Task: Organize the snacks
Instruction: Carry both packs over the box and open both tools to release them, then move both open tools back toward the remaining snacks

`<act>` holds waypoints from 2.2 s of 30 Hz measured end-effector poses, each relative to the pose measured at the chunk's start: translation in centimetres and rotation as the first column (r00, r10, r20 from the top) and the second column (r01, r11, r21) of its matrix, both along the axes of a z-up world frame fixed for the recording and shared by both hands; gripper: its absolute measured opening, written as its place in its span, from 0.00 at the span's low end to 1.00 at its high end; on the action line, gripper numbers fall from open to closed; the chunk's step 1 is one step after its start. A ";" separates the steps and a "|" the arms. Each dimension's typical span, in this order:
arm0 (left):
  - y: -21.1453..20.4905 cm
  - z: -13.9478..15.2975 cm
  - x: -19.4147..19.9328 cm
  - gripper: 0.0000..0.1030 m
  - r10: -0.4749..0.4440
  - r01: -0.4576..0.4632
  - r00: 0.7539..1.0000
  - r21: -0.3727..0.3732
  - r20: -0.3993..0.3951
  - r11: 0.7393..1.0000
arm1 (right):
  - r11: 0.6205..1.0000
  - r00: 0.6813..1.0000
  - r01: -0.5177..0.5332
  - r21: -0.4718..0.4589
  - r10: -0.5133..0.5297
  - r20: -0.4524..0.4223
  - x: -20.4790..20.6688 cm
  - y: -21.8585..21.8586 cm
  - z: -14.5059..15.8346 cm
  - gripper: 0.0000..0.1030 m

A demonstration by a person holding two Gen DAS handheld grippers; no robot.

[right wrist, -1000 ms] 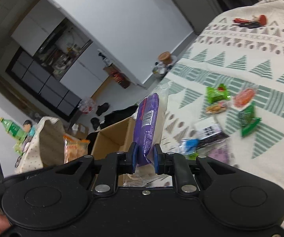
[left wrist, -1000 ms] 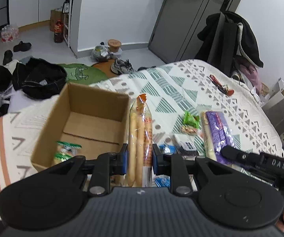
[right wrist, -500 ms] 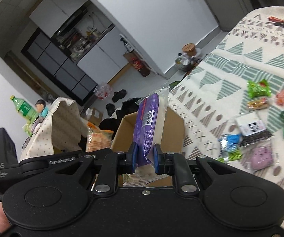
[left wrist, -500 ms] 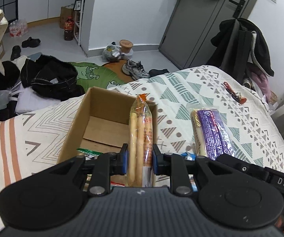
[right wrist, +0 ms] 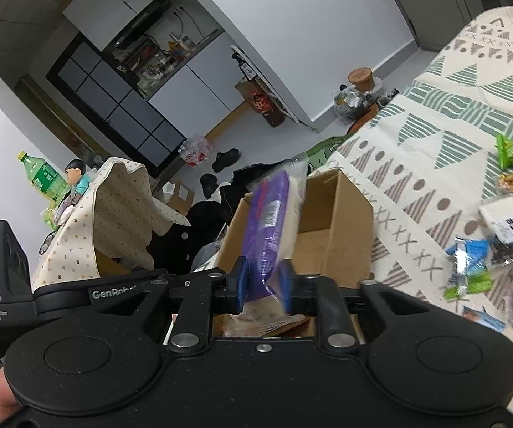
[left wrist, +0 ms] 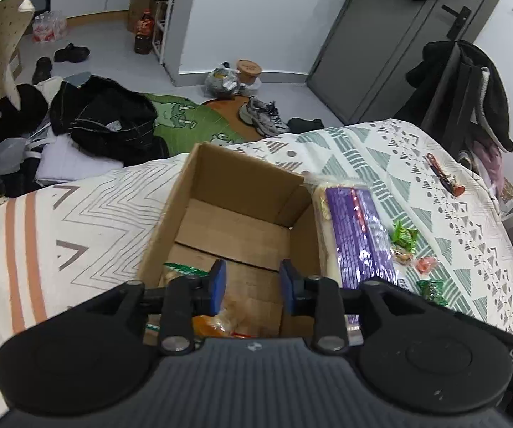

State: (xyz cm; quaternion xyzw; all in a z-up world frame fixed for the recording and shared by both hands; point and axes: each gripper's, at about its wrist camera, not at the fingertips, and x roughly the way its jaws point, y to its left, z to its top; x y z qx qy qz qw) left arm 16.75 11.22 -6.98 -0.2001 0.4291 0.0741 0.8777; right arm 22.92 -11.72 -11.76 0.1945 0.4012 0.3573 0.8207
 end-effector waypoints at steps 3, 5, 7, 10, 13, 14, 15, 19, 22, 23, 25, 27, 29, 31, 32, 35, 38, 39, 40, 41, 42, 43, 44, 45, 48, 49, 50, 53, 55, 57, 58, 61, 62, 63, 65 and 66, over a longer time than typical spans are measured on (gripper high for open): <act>0.5 0.0 -0.3 0.51 0.017 -0.017 1.000 0.011 -0.001 1.000 | 1.000 1.000 0.004 -0.014 -0.004 0.002 -0.2 -0.2 0.0 0.47; 0.7 -0.1 -0.5 0.57 0.025 -0.025 1.000 0.020 -0.006 0.999 | 1.000 1.000 0.017 -0.018 -0.017 -0.009 -0.2 -0.6 0.0 0.47; 0.8 -0.1 -0.5 0.63 0.032 -0.032 0.999 0.023 -0.013 0.999 | 0.999 0.999 0.035 -0.026 -0.035 -0.012 -0.3 -1.1 0.1 0.47; 0.8 0.0 -0.7 0.71 0.039 -0.038 0.999 0.028 -0.014 0.999 | 0.998 0.999 0.048 -0.042 -0.049 -0.017 -0.5 -2.0 0.2 0.47; 0.5 0.2 -0.9 0.79 0.039 -0.038 0.999 0.036 -0.016 0.999 | 0.996 0.998 0.057 -0.071 -0.058 -0.007 -0.9 -2.9 0.6 0.52; 0.3 0.2 -0.9 0.80 0.036 -0.035 0.999 0.037 -0.021 0.999 | 0.995 0.998 0.059 -0.079 -0.059 -0.002 -1.0 -3.1 0.7 0.54; 0.1 0.2 -1.0 0.82 0.032 -0.031 0.999 0.039 -0.026 0.999 | 0.994 0.998 0.060 -0.087 -0.060 0.002 -1.2 -3.5 0.9 0.56; -1.1 0.6 -1.1 0.85 0.011 -0.009 0.999 0.059 -0.044 0.998 | 0.990 0.998 0.069 -0.124 -0.068 0.009 -1.5 -5.0 1.4 0.62; -1.9 0.8 -1.3 0.86 -0.006 0.008 0.999 0.057 -0.038 0.998 | 0.987 0.997 0.081 -0.139 -0.079 0.022 -1.8 -6.1 1.9 0.69; -2.3 0.9 -1.4 0.86 -0.012 0.014 0.999 0.058 -0.038 0.998 | 0.986 0.996 0.085 -0.142 -0.083 0.026 -1.9 -6.5 2.1 0.72; -3.0 1.0 -1.4 0.87 -0.025 0.027 0.999 0.054 -0.039 0.998 | 0.985 0.996 0.090 -0.150 -0.086 0.033 -1.9 -7.2 2.4 0.75; -3.6 1.1 -1.4 0.90 -0.032 0.034 0.999 0.057 -0.036 0.998 | 0.984 0.995 0.100 -0.150 -0.094 0.044 -2.0 -7.9 2.8 0.80; -4.2 1.3 -1.5 0.93 -0.038 0.040 0.999 0.059 -0.028 0.997 | 0.983 0.993 0.112 -0.146 -0.105 0.051 -1.9 -8.7 3.1 0.84; -4.7 1.7 -1.5 0.95 -0.043 0.044 0.999 0.061 -0.019 0.997 | 0.982 0.991 0.129 -0.139 -0.122 0.057 -1.7 -9.6 3.3 0.87; -5.0 1.9 -1.5 0.97 -0.044 0.044 0.999 0.062 -0.014 0.997 | 0.982 0.990 0.137 -0.133 -0.130 0.057 -1.7 -9.9 3.4 0.90; -5.8 2.4 -1.6 1.00 -0.052 0.052 0.999 0.067 0.000 0.996 | 0.979 0.986 0.160 -0.124 -0.153 0.068 -1.6 -11.0 3.8 0.95; -6.7 2.7 -1.5 1.00 -0.064 0.063 0.998 0.074 0.002 0.995 | 0.976 0.983 0.175 -0.129 -0.167 0.074 -1.5 -12.0 4.0 1.00; -7.1 2.8 -1.5 1.00 -0.068 0.067 0.998 0.078 0.003 0.995 | 0.975 0.983 0.179 -0.133 -0.170 0.075 -1.5 -12.3 4.0 1.00; -7.4 2.9 -1.5 1.00 -0.072 0.072 0.997 0.081 0.004 0.994 | 0.973 0.982 0.183 -0.140 -0.174 0.075 -1.4 -12.7 4.0 1.00; -7.8 2.9 -1.5 1.00 -0.078 0.078 0.997 0.083 0.005 0.994 | 0.972 0.981 0.186 -0.146 -0.177 0.074 -1.4 -12.9 4.0 1.00; -8.1 2.9 -1.5 1.00 -0.083 0.082 0.997 0.085 0.005 0.993 | 0.971 0.981 0.188 -0.148 -0.179 0.075 -1.3 -13.3 4.0 1.00; -8.4 3.0 -1.5 1.00 -0.088 0.087 0.996 0.086 0.009 0.992 | 0.970 0.981 0.189 -0.150 -0.180 0.076 -1.3 -13.7 3.9 1.00; -8.7 3.0 -1.5 1.00 -0.095 0.093 0.995 0.089 0.013 0.992 | 0.970 0.980 0.191 -0.152 -0.181 0.077 -1.3 -14.0 3.9 1.00; -9.1 3.1 -1.5 1.00 -0.100 0.098 0.995 0.092 0.019 0.991 | 0.969 0.980 0.193 -0.154 -0.182 0.079 -1.3 -14.3 3.9 1.00; -10.3 3.3 -1.4 1.00 -0.117 0.114 0.993 0.104 0.031 0.988 | 0.968 0.980 0.193 -0.162 -0.181 0.083 -1.2 -15.1 3.9 1.00; -10.7 3.3 -1.3 1.00 -0.124 0.120 0.992 0.102 0.031 0.987 | 0.965 0.979 0.197 -0.173 -0.185 0.080 -1.1 -15.3 3.9 1.00; -11.0 3.3 -1.2 1.00 -0.128 0.124 0.991 0.097 0.030 0.988 | 0.962 0.978 0.203 -0.182 -0.191 0.081 -1.1 -15.5 3.9 1.00; -11.8 3.1 -1.0 1.00 -0.139 0.136 0.990 0.086 0.032 0.987 | 0.963 0.979 0.202 -0.178 -0.190 0.078 -1.0 -16.1 3.8 1.00; -12.3 3.1 -1.0 1.00 -0.141 0.138 0.989 0.090 0.036 0.986 | 0.965 0.979 0.197 -0.173 -0.186 0.079 -1.0 -16.4 3.8 1.00; -12.9 3.0 -0.8 1.00 -0.150 0.147 0.988 0.087 0.034 0.985 | 0.965 0.980 0.191 -0.178 -0.178 0.085 -0.9 -16.8 3.9 1.00; -13.2 2.9 -0.7 1.00 -0.154 0.151 0.988 0.088 0.032 0.985 | 0.965 0.980 0.190 -0.180 -0.176 0.087 -0.9 -17.0 3.9 1.00; -13.9 2.7 -0.4 1.00 -0.156 0.152 0.987 0.101 0.029 0.983 | 0.965 0.978 0.203 -0.167 -0.192 0.079 -0.6 -18.0 3.8 1.00; -14.1 2.5 -0.3 1.00 -0.157 0.153 0.987 0.099 0.027 0.983 | 0.964 0.977 0.211 -0.161 -0.202 0.074 -0.5 -18.4 3.6 1.00; -14.3 2.3 -0.1 1.00 -0.160 0.157 0.987 0.092 0.023 0.983 | 0.964 0.975 0.216 -0.154 -0.207 0.075 -0.3 -18.7 3.5 1.00; -14.7 2.0 0.1 1.00 -0.164 0.161 0.986 0.092 0.019 0.983 | 0.960 0.972 0.233 -0.153 -0.223 0.076 0.1 -19.3 3.2 1.00; -14.9 1.8 0.2 1.00 -0.161 0.159 0.987 0.100 0.016 0.982 | 0.959 0.970 0.239 -0.155 -0.231 0.068 0.4 -19.6 2.9 0.99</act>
